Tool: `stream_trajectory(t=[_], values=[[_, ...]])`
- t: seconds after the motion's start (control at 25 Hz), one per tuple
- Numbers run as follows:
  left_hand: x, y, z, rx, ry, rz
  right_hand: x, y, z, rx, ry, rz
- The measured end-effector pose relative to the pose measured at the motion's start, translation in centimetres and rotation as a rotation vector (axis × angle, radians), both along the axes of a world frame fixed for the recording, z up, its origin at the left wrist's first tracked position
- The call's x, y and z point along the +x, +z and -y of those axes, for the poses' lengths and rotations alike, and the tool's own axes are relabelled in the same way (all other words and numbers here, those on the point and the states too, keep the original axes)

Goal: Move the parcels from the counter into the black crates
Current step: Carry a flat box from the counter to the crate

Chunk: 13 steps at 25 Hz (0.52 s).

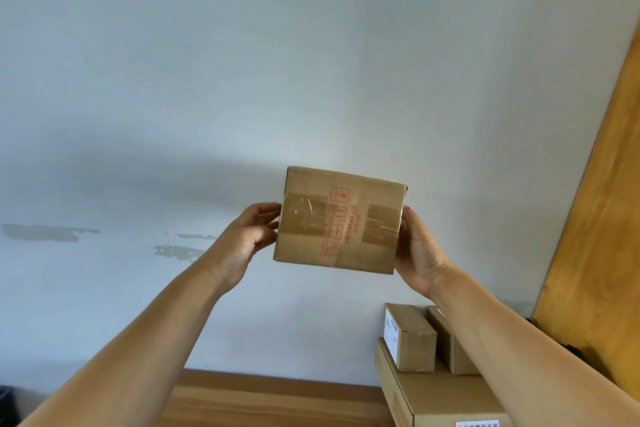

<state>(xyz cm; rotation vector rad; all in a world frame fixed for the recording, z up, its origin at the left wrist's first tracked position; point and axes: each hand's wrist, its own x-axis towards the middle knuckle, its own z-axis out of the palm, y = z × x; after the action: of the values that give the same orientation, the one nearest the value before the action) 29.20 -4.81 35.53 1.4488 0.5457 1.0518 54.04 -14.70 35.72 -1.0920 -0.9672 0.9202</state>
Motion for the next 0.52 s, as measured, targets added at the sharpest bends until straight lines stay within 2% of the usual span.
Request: stream_trajectory(t=[0.16, 0.52], values=[[-0.2, 0.0, 0.1, -0.070, 0.003, 0.015, 0.5, -0.3, 0.1, -0.098, 0.033, 0.007], [-0.3, -0.2, 0.0, -0.108, -0.024, -0.024, -0.3, -0.2, 0.7, -0.115, 0.084, 0.062]])
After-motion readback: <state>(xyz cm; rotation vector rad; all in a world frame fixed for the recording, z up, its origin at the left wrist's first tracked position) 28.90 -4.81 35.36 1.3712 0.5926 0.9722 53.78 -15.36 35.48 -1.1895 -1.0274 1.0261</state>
